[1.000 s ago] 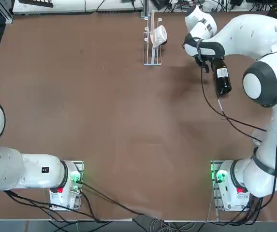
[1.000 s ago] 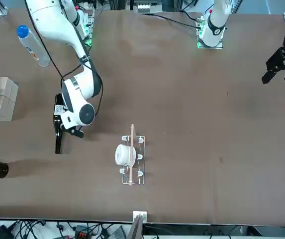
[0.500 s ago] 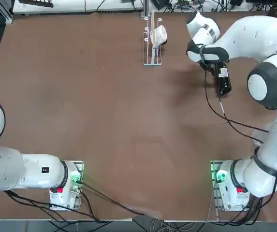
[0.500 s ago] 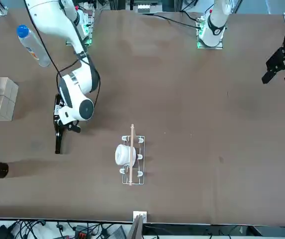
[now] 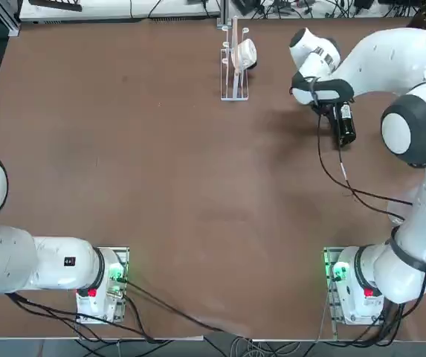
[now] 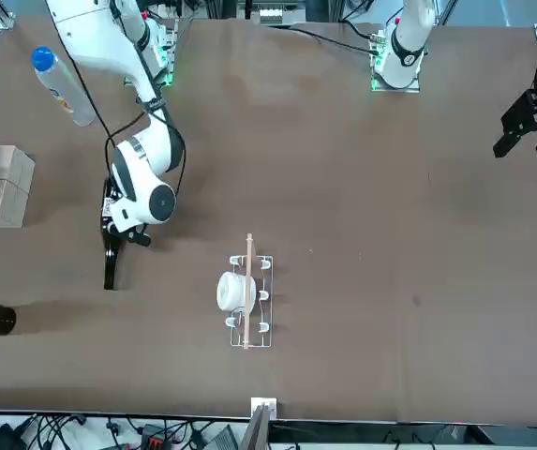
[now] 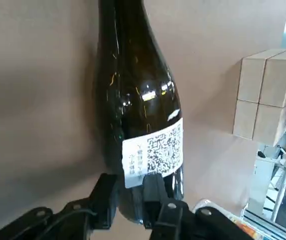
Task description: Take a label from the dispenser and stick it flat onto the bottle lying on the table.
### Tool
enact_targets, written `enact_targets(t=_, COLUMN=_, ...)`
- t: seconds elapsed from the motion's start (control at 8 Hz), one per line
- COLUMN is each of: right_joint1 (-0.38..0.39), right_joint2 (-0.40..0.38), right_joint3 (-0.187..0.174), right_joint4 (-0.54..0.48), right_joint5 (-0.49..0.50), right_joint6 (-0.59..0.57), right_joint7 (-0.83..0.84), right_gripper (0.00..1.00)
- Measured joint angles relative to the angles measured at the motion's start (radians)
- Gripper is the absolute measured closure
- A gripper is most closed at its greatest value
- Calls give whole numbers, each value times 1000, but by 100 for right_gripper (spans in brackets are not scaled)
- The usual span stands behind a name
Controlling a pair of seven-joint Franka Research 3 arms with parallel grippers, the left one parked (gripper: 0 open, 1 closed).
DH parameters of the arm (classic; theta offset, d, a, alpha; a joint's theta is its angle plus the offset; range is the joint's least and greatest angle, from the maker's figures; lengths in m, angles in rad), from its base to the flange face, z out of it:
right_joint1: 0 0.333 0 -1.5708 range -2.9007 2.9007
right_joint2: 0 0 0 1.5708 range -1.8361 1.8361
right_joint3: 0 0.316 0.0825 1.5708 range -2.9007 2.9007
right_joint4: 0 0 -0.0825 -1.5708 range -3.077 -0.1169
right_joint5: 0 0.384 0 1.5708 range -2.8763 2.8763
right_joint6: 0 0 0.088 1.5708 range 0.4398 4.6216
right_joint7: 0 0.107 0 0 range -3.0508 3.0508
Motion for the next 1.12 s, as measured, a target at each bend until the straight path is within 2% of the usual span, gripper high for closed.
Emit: enact_targets(t=1.12, right_joint1=0, right_joint2=11, right_joint3=4, right_joint4=-38, right_joint5=0, right_joint6=81, right_joint7=46, right_gripper=68)
